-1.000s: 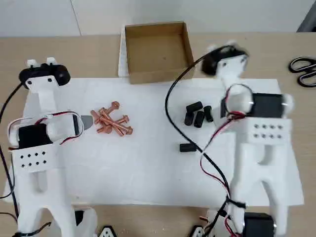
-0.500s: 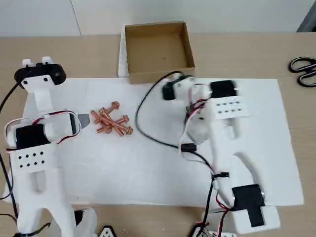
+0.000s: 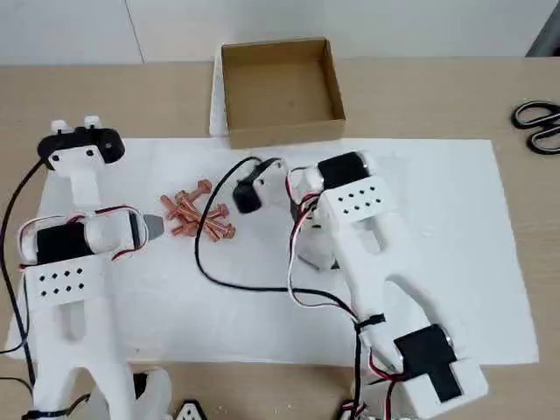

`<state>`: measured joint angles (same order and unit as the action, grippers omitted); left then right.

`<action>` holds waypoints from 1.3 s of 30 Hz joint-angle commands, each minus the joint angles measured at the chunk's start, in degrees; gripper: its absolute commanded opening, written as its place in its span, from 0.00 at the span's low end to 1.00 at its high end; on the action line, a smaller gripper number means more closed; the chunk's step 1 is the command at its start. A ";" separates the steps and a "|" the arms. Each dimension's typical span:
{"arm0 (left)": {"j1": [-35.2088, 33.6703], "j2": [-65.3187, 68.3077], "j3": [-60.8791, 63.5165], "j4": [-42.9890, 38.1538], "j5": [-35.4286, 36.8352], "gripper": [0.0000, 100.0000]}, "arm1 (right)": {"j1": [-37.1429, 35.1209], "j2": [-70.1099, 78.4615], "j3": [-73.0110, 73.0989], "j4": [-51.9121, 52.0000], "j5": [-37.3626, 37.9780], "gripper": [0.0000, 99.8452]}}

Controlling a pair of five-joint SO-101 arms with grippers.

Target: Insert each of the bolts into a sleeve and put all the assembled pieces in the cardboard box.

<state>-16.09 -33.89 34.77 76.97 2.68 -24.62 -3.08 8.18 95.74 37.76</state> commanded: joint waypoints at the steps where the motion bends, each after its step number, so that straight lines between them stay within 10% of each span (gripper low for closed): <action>1: -0.26 -0.26 -0.22 -1.23 -0.18 0.26 | -0.04 -0.31 1.49 0.57 5.27 0.24; 39: -0.35 -0.26 -0.22 -1.05 0.00 0.26 | 5.76 11.03 11.52 -17.01 11.52 0.24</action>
<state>-16.18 -33.89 34.77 76.97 2.51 -19.08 6.42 20.48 80.00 49.19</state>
